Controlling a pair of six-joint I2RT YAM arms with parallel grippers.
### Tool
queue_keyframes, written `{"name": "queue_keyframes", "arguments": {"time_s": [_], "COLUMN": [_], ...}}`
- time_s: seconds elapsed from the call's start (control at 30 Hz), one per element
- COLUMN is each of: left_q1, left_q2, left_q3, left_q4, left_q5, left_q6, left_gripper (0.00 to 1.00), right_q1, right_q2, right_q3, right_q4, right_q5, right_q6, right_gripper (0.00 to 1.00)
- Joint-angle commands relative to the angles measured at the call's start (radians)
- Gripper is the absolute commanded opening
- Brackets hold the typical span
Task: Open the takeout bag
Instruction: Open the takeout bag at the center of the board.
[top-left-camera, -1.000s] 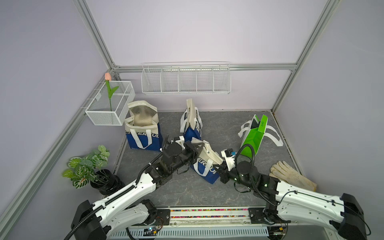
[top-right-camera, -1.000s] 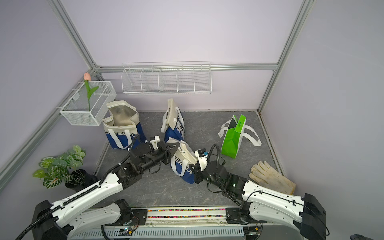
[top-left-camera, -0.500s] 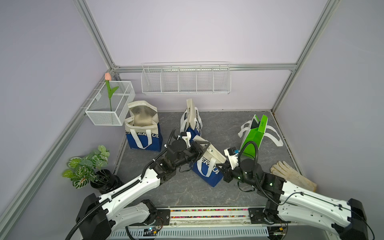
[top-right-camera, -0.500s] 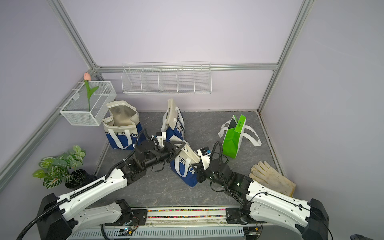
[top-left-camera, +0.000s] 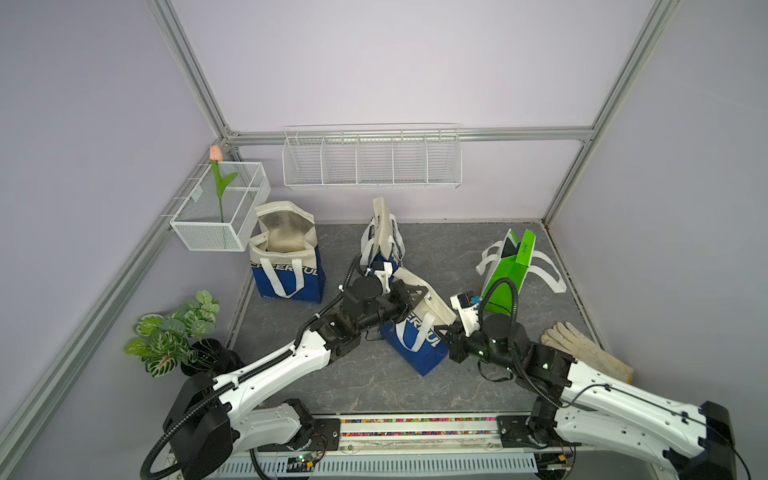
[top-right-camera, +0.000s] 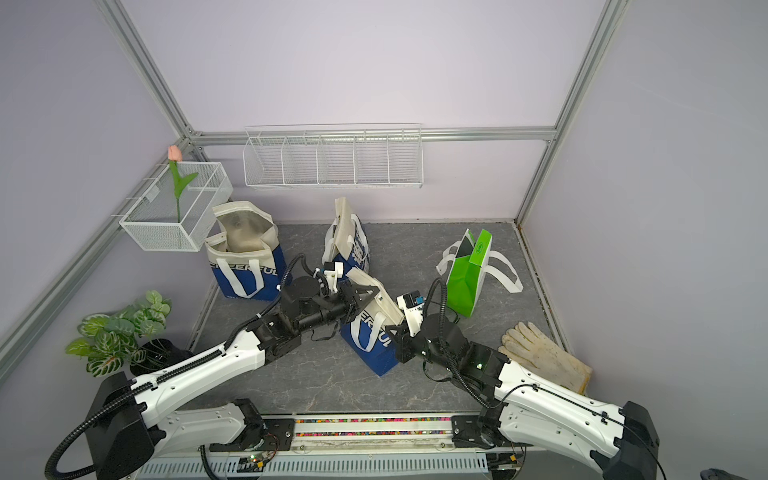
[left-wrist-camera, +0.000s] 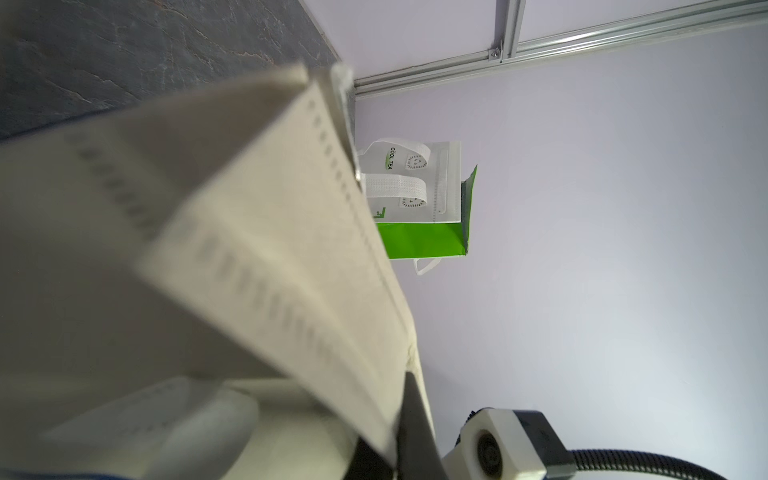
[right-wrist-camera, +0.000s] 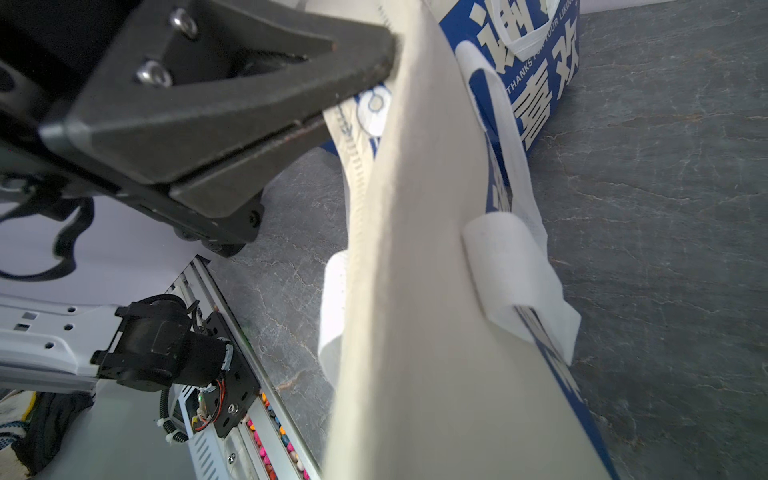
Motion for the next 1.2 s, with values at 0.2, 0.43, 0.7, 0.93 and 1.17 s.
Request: {"name": "queue_keyframes", "arguments": {"time_s": [0.2,0.43,0.7,0.93,1.17], "left_q1": [-0.037,-0.072,-0.071,-0.070,-0.069], "left_q2": [-0.085,-0.139,-0.114,-0.062,-0.050], "left_q3": [0.173,0.193,0.182,0.237,0.262], "left_q4": [0.046,-0.068,-0.204,-0.261,-0.282], "left_q5": [-0.020,-0.111,-0.116,-0.109,-0.107], "left_q6": [-0.212,-0.287,-0.287,-0.248,-0.234], "left_gripper": [0.00,0.00,0.00,0.00,0.00], "right_q1": [-0.060,-0.129,0.079,0.249,0.249], "right_q2": [-0.032,-0.003,-0.054,0.241,0.501], "right_q3": [-0.044,-0.071,0.309,0.777,1.080], "right_q4": [-0.117,-0.080,-0.597,-1.087,-1.182], "right_q5": [0.292,0.264,0.478,0.669,0.612], "right_q6": [0.043,0.039,-0.060,-0.089,-0.213], "right_gripper": [0.07,0.07,0.67,0.77,0.89]}}
